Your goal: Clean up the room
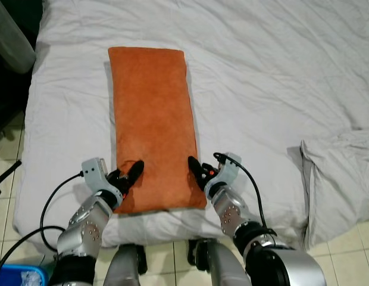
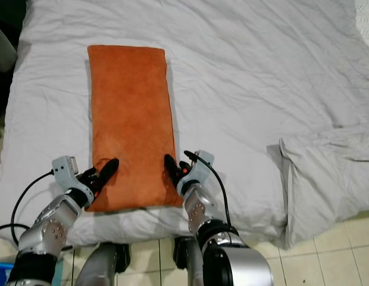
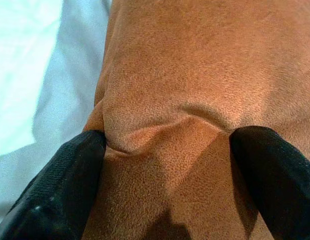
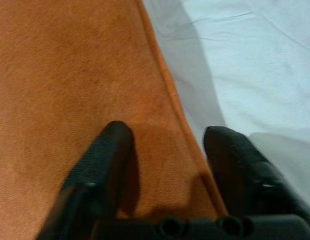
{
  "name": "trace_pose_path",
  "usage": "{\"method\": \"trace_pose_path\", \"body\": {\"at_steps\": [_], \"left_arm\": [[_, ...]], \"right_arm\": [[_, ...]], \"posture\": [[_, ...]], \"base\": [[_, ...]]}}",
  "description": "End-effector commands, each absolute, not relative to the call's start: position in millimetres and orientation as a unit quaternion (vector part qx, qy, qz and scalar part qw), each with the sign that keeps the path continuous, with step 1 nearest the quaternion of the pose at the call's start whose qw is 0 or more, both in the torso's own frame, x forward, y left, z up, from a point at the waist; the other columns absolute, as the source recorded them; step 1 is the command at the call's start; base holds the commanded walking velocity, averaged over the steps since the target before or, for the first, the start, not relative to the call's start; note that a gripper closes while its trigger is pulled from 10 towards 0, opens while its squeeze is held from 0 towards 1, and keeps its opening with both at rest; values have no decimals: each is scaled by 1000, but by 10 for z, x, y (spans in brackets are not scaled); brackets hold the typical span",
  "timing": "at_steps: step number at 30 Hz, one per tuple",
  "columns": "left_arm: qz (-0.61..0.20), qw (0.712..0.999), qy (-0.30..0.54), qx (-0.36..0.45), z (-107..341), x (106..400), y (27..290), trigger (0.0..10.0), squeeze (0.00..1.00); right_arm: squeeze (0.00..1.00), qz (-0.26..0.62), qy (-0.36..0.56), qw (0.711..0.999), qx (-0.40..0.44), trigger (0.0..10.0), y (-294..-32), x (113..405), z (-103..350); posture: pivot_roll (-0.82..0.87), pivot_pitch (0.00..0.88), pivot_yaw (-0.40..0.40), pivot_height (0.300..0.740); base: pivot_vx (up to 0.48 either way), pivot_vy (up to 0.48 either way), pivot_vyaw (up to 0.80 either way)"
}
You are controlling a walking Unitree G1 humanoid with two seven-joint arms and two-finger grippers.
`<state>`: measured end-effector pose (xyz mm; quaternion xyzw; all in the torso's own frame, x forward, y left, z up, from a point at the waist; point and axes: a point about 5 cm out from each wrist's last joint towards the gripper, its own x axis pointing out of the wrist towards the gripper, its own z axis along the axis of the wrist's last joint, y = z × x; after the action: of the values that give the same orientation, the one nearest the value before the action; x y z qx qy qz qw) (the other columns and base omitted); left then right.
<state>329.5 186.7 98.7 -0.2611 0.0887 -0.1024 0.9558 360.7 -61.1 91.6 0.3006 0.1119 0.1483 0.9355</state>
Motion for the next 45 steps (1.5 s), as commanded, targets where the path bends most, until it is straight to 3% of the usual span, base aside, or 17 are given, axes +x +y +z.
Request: {"method": "trace_pose_path", "body": {"at_steps": [1, 5, 6, 8, 16, 25, 30, 35, 45], "left_arm": [[-112, 947, 121, -276, 821, 3237, 1777, 10000, 0], [-116, 942, 120, -291, 762, 3258, 1773, 10000, 0], [-108, 944, 118, -288, 753, 3281, 1794, 510, 0], [-103, 946, 116, -286, 748, 3296, 1810, 0, 0], [-121, 950, 106, -269, 767, 3322, 1761, 0, 0], [-119, 958, 88, -245, 812, 3323, 1795, 0, 0], [-134, 969, 5, -210, 1309, 3398, 1890, 0, 0], [-148, 966, -107, -183, 2036, 3412, 2003, 0, 0], [-157, 963, -118, -185, 2224, 3316, 1967, 0, 0]], "right_arm": [[0, 207, 202, 897, 334, 0, 32, 3221, 621], [0, 208, 210, 898, 326, 0, 34, 3173, 561], [0, 204, 215, 896, 329, 0, 32, 3155, 536], [0, 202, 218, 895, 332, 0, 31, 3143, 518], [0, 207, 254, 874, 360, 0, 83, 3014, 387], [0, 183, 253, 886, 343, 0, 23, 3042, 378], [0, 197, 160, 913, 319, 0, -139, 3356, 741], [0, 175, 38, 933, 311, 0, -593, 3704, 1240], [0, 178, -47, 935, 303, 0, -750, 3741, 1610]], "posture": [[154, 611, -108, 740], [156, 619, -102, 740], [154, 618, -101, 740], [152, 617, -100, 740], [157, 610, -92, 740], [145, 612, -99, 740], [121, 611, -103, 740], [107, 608, -109, 740], [94, 597, -111, 740]], "base": [[0, 0, 0], [0, 0, 0], [0, 0, 0], [0, 0, 0], [0, 0, 0], [0, 0, 0], [0, 0, 0], [0, 0, 0], [0, 0, 0]]}}
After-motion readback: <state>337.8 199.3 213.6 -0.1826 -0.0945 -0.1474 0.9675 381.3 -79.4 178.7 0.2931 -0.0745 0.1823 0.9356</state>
